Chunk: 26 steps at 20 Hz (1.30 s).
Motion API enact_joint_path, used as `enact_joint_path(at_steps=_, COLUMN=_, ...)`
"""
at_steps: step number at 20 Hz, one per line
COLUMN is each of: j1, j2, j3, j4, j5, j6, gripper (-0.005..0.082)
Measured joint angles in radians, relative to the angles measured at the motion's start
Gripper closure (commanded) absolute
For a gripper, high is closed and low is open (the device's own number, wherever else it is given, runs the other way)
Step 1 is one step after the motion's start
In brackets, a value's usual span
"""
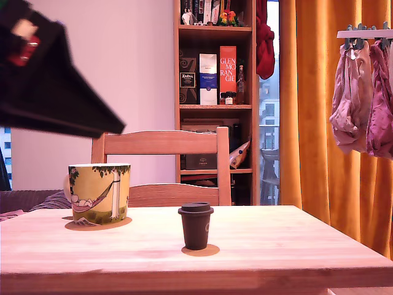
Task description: Pick up the coffee capsules on the table and drop them inside the coffee cup
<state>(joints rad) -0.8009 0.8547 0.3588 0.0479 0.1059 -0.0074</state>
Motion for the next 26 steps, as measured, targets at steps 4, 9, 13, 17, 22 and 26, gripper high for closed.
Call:
enact_joint_path(at_steps=4, j1=0.0, j2=0.076, j3=0.0, j4=0.068, j5=0.017, j6=0.042, gripper=0.0303)
enact_joint_path(at_steps=9, j1=0.0, j2=0.208, j3=0.0, j4=0.177, j5=0.092, j6=0.087, gripper=0.0303)
enact_joint_path(at_steps=13, j1=0.001, j2=0.339, j3=0.0, j4=0.249, j5=0.132, j6=0.104, gripper=0.0303)
enact_joint_path(at_steps=17, j1=0.001, j2=0.42, j3=0.008, j4=0.252, j5=0.145, j6=0.105, gripper=0.0303)
enact_joint_path(at_steps=22, j1=0.001, j2=0.509, j3=0.137, j4=0.143, j5=0.146, j6=0.07, gripper=0.0303)
enact_joint_path(at_steps=26, j1=0.001, j2=0.601, j3=0.254, j4=0.046, j5=0.147, j6=0.066, gripper=0.0303)
